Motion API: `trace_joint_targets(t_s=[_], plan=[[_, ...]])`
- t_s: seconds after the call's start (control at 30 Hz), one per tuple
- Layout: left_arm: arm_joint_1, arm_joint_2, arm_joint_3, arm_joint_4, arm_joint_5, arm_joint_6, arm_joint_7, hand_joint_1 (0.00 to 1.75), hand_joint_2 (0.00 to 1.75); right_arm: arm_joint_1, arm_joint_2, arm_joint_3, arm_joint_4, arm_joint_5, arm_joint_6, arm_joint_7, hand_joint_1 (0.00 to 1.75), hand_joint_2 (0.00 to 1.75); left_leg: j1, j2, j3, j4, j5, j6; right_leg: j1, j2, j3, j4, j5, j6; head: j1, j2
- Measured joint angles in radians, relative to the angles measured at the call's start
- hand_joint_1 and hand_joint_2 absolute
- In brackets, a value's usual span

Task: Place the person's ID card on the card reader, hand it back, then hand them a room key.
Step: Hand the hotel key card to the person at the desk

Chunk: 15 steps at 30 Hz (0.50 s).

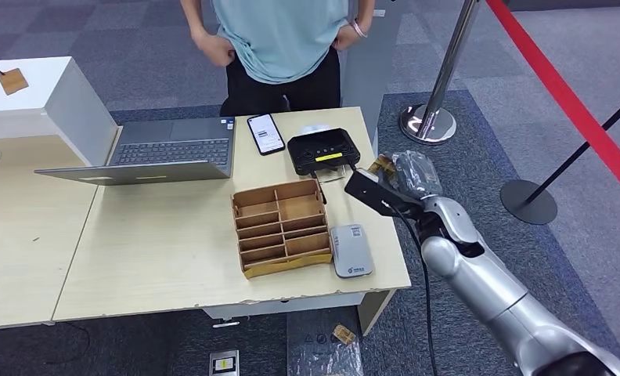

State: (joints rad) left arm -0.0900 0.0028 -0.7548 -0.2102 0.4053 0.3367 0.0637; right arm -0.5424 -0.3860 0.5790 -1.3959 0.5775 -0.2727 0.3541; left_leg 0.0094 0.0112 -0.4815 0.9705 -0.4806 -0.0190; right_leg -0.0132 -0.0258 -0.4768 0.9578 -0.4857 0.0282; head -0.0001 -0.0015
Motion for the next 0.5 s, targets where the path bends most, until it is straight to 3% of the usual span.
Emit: trace_joint_targets(t_s=[0.3, 0.5], plan=[[-0.003, 0.000, -0.018, 0.000, -0.004, 0.000, -0.015, 0.00, 1.75, -0.163, 0.024, 0.027, 0.064, -0.021, 0.038, -0.052, 1.75, 1.75, 0.000, 0.000, -0.001, 0.000, 0.001, 0.000, 0.000, 0.000, 0.000, 0.001, 0.000, 0.000, 0.000, 0.000], [-0.003, 0.000, -0.023, 0.000, -0.007, -0.001, -0.011, 0.00, 1.75, -0.222, 0.057, 0.052, 0.111, -0.018, 0.044, -0.062, 1.75, 1.75, 0.000, 0.000, -0.001, 0.000, 0.001, 0.000, 0.000, 0.000, 0.000, 0.001, 0.000, 0.000, 0.000, 0.000]])
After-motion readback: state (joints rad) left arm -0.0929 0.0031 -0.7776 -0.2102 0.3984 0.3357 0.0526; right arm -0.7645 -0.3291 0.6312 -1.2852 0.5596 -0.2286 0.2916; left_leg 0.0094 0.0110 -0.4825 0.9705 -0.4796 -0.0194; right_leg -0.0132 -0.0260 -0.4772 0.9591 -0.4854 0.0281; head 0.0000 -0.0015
